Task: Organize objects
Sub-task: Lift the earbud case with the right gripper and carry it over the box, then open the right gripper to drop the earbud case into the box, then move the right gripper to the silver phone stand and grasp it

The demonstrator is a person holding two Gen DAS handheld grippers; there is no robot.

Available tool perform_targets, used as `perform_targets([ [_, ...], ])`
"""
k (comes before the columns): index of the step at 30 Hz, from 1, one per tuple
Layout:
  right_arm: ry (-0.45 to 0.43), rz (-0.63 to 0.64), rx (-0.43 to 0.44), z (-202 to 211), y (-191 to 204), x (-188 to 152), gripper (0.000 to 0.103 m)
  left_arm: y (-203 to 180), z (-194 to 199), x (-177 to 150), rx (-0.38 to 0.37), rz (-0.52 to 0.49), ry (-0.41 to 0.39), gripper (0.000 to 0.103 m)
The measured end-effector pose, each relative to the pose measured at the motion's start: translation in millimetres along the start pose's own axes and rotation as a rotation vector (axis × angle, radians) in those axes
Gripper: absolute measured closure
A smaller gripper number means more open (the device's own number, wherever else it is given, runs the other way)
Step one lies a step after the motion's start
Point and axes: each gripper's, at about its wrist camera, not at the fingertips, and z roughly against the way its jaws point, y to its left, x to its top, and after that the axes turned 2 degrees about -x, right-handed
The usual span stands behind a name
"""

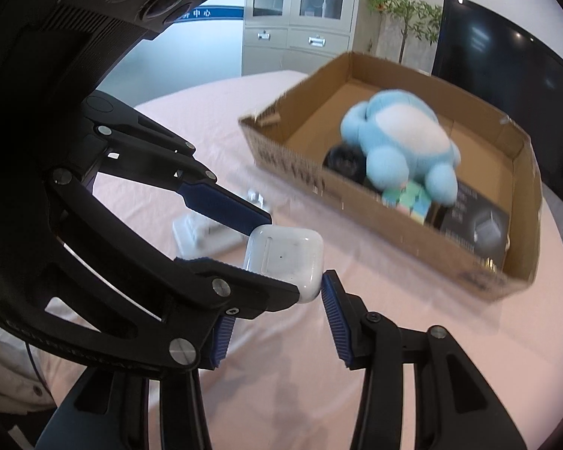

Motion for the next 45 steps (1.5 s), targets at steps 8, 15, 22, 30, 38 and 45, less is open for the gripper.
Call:
perform_targets([
  [8,-0.029,0.030,0.020,-24,-13,53,0.061,54,11,40,0.030,0.036,-0.036,0.061],
  [15,-0.027,0.022,0.074,-59,-37,105,0.061,106,4,78,0.038,0.084,-0.050,0.061],
  [22,0.017,0.015,0.098,-110,-47,136,0.061,161,-26,90,0.019,0.168,-0.023,0.061],
  [30,0.078,0.034,0.099,-148,-41,133,0.061,186,-52,79,0.039,0.268,-0.015,0.058],
  [38,0.040,0.043,0.194,-102,-33,109,0.036,188,9,21,0.136,0.416,-0.170,0.023],
  [45,0.190,0.126,0.404,-122,3,54,0.031,165,1,-79,0.114,0.563,-0.109,0.023],
])
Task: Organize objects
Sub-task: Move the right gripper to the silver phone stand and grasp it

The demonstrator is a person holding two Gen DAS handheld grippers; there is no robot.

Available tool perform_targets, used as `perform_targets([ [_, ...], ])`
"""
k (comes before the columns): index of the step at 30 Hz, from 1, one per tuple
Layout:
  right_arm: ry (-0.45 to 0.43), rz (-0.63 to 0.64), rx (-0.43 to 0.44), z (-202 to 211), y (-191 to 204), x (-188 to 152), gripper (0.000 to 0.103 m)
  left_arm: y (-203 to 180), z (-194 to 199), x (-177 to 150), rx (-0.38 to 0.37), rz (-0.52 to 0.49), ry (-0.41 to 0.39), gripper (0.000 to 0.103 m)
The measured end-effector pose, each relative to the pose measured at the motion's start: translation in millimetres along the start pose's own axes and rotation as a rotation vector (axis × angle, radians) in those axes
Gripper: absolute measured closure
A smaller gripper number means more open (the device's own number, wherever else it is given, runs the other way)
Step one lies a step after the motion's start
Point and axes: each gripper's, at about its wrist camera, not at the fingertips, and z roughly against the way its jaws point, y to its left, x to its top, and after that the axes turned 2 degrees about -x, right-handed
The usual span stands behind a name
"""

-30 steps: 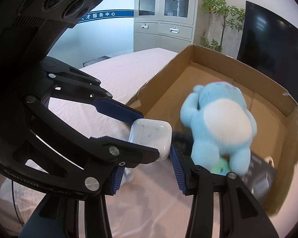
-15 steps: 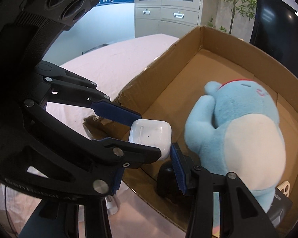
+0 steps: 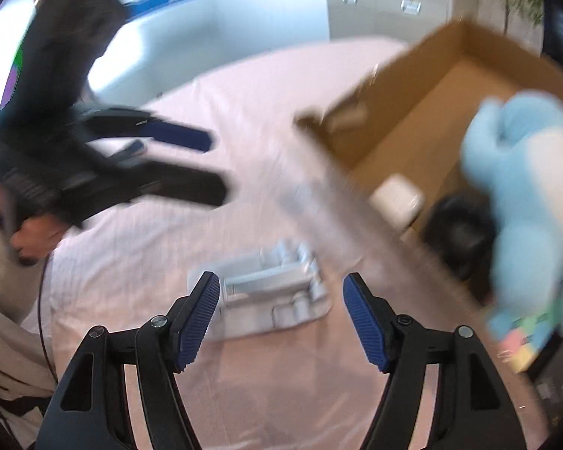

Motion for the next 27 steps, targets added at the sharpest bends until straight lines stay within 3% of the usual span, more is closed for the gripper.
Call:
perform_targets([
  [2,0.038,-0.022,0.037,-17,-1,-3,0.023,6,-4,-24,-0.022,0.054,0.033,0.023],
  [5,0.036,-0.044,0.013,-29,4,-9,0.022,6,-8,-51,-0.008,0.067,0.076,0.023],
  [7,0.018,-0.074,-0.018,-21,7,-16,0.033,4,-9,-67,0.015,0.066,0.093,0.023],
  [8,0.020,-0.088,-0.025,-19,7,-19,0.049,3,-8,-74,0.019,0.064,0.097,0.023],
  [9,0.031,-0.096,-0.035,-18,9,-24,0.056,1,-8,-81,0.012,0.062,0.102,0.023],
  [11,0.061,-0.090,-0.018,-14,24,-43,0.056,-2,-7,-91,-0.004,0.044,0.118,0.023],
  [15,0.037,-0.037,-0.062,3,62,-78,0.054,-8,-5,-96,0.023,0.008,0.087,0.023],
  [19,-0.030,-0.110,-0.148,7,54,-70,0.047,-3,-8,-78,0.018,0.069,0.057,0.024],
  [22,-0.052,-0.164,-0.153,2,41,-56,0.042,-9,-16,-68,0.055,0.066,0.061,0.030],
  [24,-0.017,-0.176,-0.111,-12,33,-43,0.041,-9,-21,-70,0.092,0.081,0.069,0.036],
  [27,0.014,-0.134,-0.102,-32,26,-28,0.041,-9,-20,-72,0.082,0.095,0.058,0.057],
])
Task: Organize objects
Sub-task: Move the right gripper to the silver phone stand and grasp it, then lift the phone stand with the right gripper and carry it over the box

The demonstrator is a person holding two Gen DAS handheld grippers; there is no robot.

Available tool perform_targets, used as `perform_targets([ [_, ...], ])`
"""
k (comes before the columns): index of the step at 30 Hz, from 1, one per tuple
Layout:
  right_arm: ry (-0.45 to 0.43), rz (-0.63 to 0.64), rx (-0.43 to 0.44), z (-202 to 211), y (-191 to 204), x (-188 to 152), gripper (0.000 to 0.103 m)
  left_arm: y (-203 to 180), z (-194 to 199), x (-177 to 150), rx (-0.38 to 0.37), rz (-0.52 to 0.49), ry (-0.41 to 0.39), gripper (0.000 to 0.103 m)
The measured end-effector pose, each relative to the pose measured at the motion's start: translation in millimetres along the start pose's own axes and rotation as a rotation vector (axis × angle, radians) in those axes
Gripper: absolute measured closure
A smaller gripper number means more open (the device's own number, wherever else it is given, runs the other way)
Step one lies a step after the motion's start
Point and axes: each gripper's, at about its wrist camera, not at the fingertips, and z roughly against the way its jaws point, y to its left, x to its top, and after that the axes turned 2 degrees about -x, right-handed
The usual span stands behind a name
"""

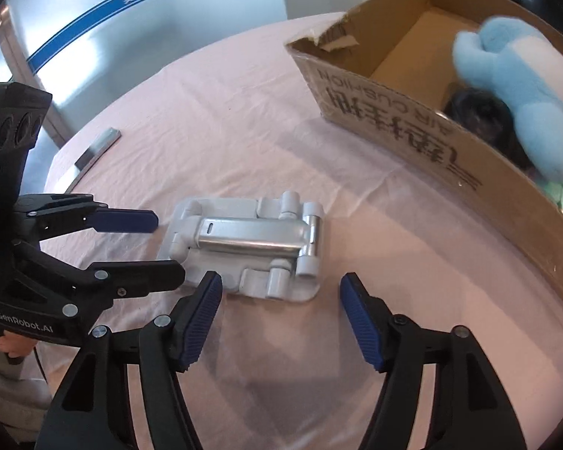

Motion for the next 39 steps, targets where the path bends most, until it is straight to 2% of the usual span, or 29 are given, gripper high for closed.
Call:
perform_targets([
  [1,0.004,0.001,0.015,0,0,1,0.048,3,1,-1,-0.010,0.011,0.004,0.064],
  [2,0.003,0.000,0.029,0,3,2,0.055,5,2,-1,-0.014,0.016,0.001,0.065],
  [5,-0.005,-0.015,0.023,-5,0,4,0.061,8,2,0,-0.034,0.027,0.002,0.065],
  [11,-0.017,-0.009,-0.016,3,7,-3,0.059,6,0,2,-0.025,0.018,-0.004,0.064],
  [16,-0.022,-0.055,0.001,1,1,-1,0.055,4,-2,4,-0.018,0.017,-0.005,0.065],
  [20,-0.030,-0.093,0.001,10,-1,-10,0.060,7,-2,3,-0.031,0.052,-0.010,0.067],
  [24,-0.032,-0.113,-0.007,15,0,-16,0.061,-1,1,-4,-0.017,0.022,-0.015,0.068],
  [31,-0.031,-0.127,-0.028,25,4,-29,0.062,-11,4,-13,-0.034,0.008,-0.006,0.068],
  [39,-0.028,-0.141,-0.058,37,1,-40,0.062,-28,7,-13,-0.028,-0.034,-0.003,0.068],
])
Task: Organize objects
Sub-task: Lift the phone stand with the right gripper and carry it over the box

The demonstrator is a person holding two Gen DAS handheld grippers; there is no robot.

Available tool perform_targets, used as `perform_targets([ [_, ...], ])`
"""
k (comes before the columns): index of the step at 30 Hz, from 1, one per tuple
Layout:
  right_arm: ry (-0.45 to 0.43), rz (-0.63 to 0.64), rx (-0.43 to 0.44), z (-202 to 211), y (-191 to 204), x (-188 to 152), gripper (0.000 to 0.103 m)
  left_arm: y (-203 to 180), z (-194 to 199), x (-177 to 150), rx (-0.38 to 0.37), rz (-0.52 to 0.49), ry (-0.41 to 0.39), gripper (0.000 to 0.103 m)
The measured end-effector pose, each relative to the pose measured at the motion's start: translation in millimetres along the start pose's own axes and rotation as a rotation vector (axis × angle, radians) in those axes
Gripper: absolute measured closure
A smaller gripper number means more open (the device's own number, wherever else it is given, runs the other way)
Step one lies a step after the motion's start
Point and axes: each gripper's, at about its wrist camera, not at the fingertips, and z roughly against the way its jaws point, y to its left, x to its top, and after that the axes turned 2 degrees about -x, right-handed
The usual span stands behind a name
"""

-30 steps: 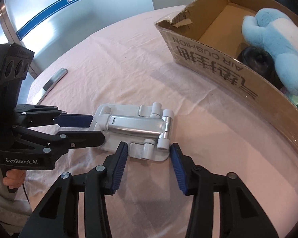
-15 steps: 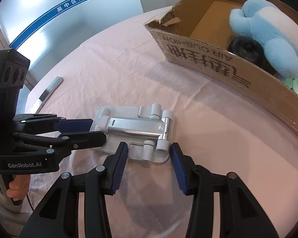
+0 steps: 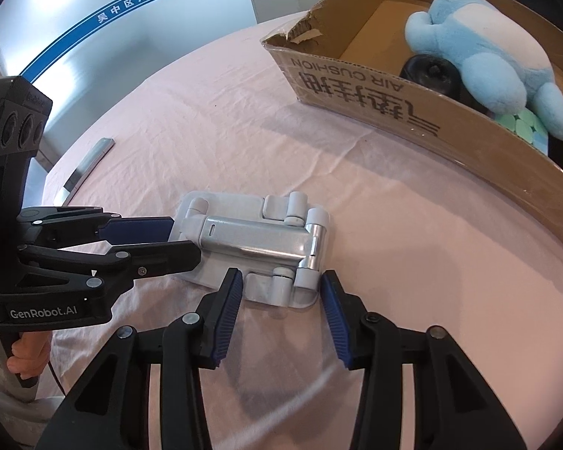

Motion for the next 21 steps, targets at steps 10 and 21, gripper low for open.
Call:
perform_targets([
  [10,-0.035,0.002,-0.028,22,-6,-3,0.062,-17,5,7,-0.013,-0.026,-0.008,0.068],
  [21,-0.074,-0.007,-0.061,48,-17,2,0.062,-40,14,27,-0.027,-0.075,-0.043,0.068],
])
